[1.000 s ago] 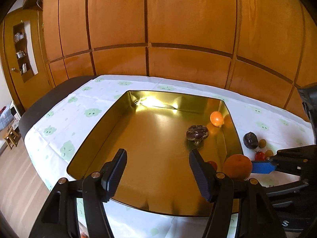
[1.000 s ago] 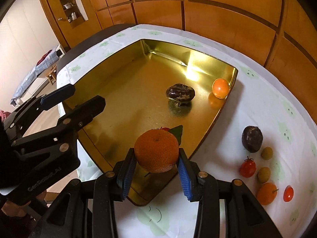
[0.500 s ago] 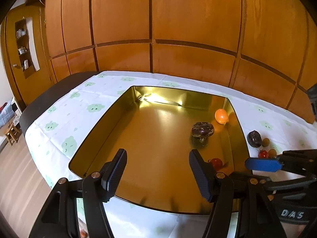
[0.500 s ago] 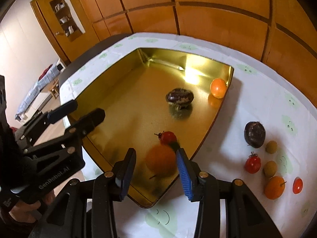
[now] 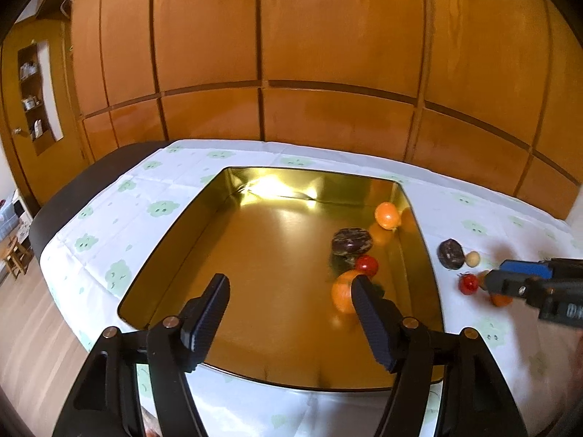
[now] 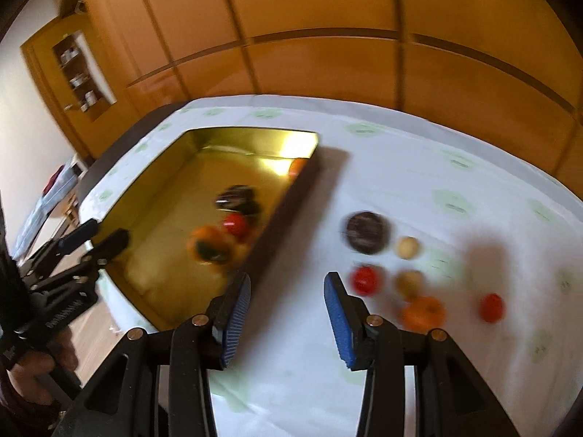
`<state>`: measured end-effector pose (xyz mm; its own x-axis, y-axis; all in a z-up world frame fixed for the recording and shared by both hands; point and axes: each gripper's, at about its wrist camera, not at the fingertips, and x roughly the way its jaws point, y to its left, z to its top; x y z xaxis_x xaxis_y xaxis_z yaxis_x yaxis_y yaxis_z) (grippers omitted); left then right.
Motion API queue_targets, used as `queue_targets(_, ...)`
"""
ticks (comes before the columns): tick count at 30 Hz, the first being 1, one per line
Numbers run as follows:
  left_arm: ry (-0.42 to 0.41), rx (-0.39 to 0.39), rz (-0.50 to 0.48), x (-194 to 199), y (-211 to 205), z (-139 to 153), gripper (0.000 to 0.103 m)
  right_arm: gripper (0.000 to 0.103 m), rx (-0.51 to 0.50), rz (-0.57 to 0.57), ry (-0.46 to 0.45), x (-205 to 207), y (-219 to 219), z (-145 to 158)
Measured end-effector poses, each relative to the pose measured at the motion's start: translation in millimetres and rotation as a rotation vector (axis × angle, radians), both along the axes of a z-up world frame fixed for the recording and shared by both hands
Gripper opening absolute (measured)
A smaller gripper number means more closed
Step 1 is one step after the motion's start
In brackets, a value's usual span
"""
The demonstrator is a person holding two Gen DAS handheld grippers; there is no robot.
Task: Organize fruits
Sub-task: 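Lower the tangerine into the gold tray and open the right tool, then move the left tool to the cherry tomato and grasp it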
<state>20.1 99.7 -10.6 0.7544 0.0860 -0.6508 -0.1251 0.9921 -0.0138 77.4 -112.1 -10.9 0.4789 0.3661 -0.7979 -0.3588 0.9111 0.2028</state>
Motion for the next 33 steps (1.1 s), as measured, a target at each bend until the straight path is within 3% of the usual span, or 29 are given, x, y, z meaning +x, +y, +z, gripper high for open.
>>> queue_targets(14, 0.004, 0.025, -0.223, 9.3, -51.3, 14.9, 0.07, 0.043, -0.107, -0.261, 0.017, 13.9, -141.0, -5.4)
queue_targets(19, 0.036, 0.01, -0.334, 16.5, -75.2, 18.1, 0.058, 0.043, -0.072, -0.359, 0.038, 17.4, -178.1, -15.1)
queue_targets(21, 0.058, -0.007, -0.379, 23.0, -86.2, 18.5, 0.046, 0.043, -0.047, -0.386, 0.066, 19.8, -186.3, -19.2)
queue_targets(24, 0.089, -0.025, -0.444, 34.0, -103.8, 17.4, 0.038, 0.043, -0.021, -0.379, 0.053, 20.4, -187.9, -14.4)
queue_targets(33, 0.21, -0.038, -0.558, 60.0, -154.7, -6.0, 0.033, 0.043, 0.006, -0.352, 0.054, 18.2, -184.1, -10.4)
